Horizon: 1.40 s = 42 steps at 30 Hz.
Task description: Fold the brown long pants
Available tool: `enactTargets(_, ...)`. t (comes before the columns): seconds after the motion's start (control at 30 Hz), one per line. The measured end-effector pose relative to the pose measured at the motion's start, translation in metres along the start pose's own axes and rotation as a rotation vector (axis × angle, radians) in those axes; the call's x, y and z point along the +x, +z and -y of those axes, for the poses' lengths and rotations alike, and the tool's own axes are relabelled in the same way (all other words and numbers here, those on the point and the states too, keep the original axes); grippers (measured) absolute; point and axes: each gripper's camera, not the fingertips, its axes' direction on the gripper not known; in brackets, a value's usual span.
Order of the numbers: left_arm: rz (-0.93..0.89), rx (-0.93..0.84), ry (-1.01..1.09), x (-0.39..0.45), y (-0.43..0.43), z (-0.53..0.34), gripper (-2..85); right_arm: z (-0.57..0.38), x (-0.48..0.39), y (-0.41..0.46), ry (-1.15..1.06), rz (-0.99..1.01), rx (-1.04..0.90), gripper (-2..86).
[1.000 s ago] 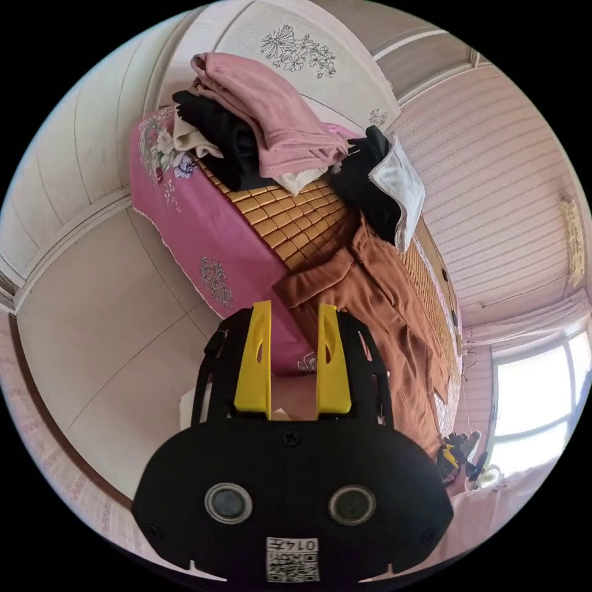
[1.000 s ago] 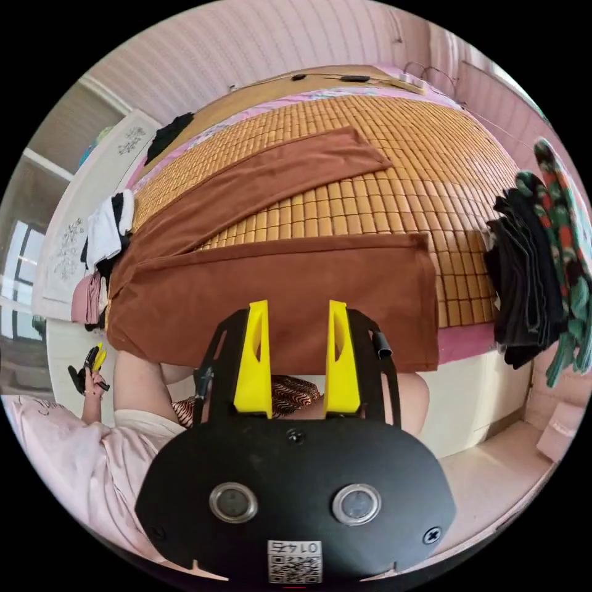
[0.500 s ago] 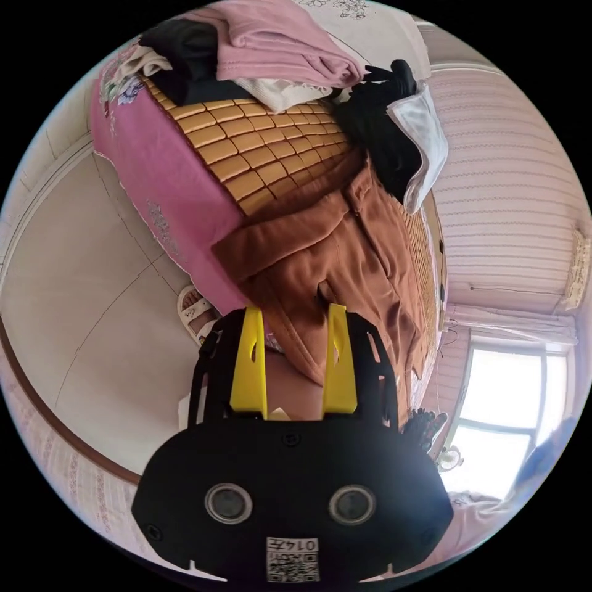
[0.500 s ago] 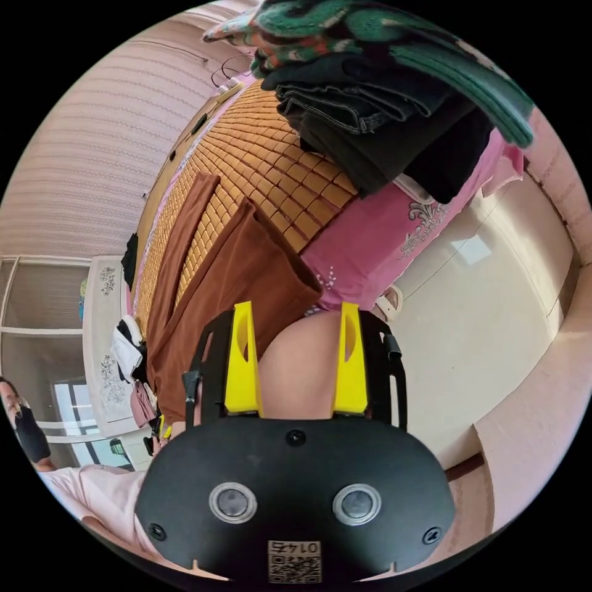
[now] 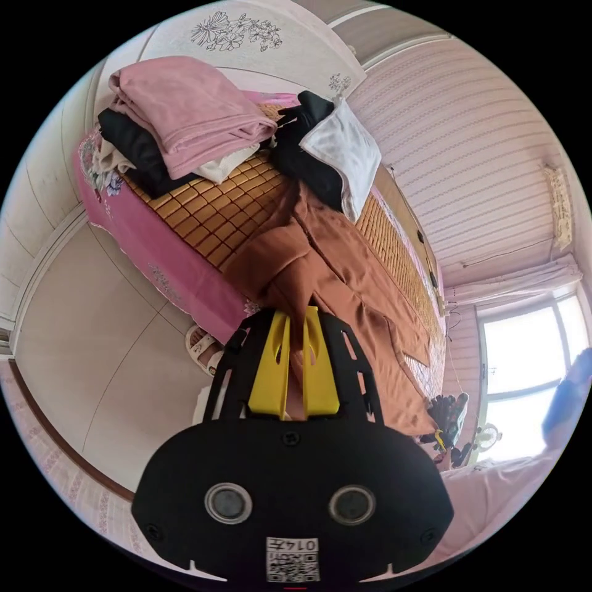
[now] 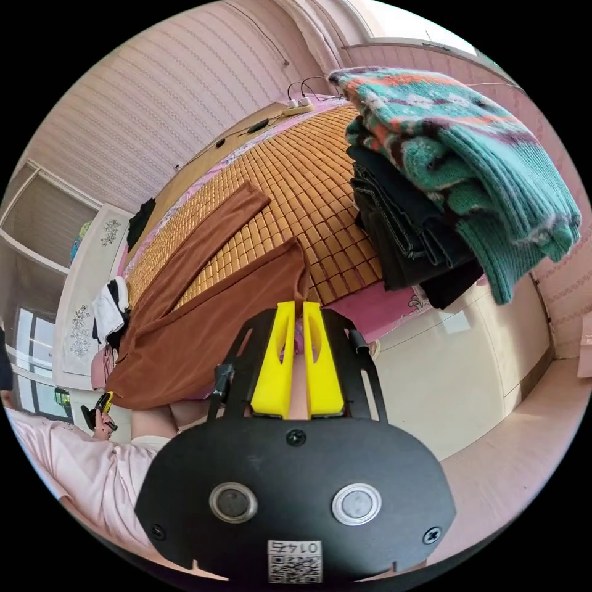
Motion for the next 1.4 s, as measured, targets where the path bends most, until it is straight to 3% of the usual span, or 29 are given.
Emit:
enactTargets(0.33,-0.073,0.161,0.158,0.088,0.000,0.065,1.8,0.187,-0.093,0.019,-0.385,-0.065,0.048,2.1)
enactTargets(0.43,-0.044,0.193,0.200,0.122,0.039,0.109,4.4,0.268,-0.119,0.060,-0.349,-0.052,0.024,3.4)
enactTargets(0.53,-0.020,0.108,0.087,0.127,0.091,0.146,6.6,0.318,-0.120,0.119,-0.239,-0.109,-0.052,7.6)
enactTargets(0.6,0.001,0.119,0.048,0.129,0.104,0.149,7.4,0.321,-0.113,0.143,-0.207,-0.109,-0.092,9.5)
enactTargets(0.83,0.186,0.121,0.209,0.163,0.115,0.113,8.0,0.274,-0.054,0.202,-0.132,-0.099,-0.221,14.3)
enactTargets(0.9,0.226,0.117,0.237,0.173,0.121,0.105,7.4,0.269,-0.049,0.211,-0.113,-0.040,-0.223,13.7)
enactTargets(1.03,0.364,0.080,0.224,0.189,0.150,0.098,6.4,0.262,-0.061,0.212,-0.167,-0.131,-0.185,5.9)
enactTargets(1.23,0.358,0.491,0.136,0.216,0.099,0.079,2.6,0.249,-0.069,0.173,-0.255,-0.083,-0.156,1.8)
enactTargets(1.3,0.405,0.420,0.230,0.231,0.105,0.077,0.5,0.242,-0.064,0.157,-0.249,-0.045,-0.138,1.5)
enactTargets(1.4,0.421,0.149,0.428,0.256,0.155,0.075,-0.3,0.222,-0.058,0.136,-0.241,-0.021,-0.111,1.3)
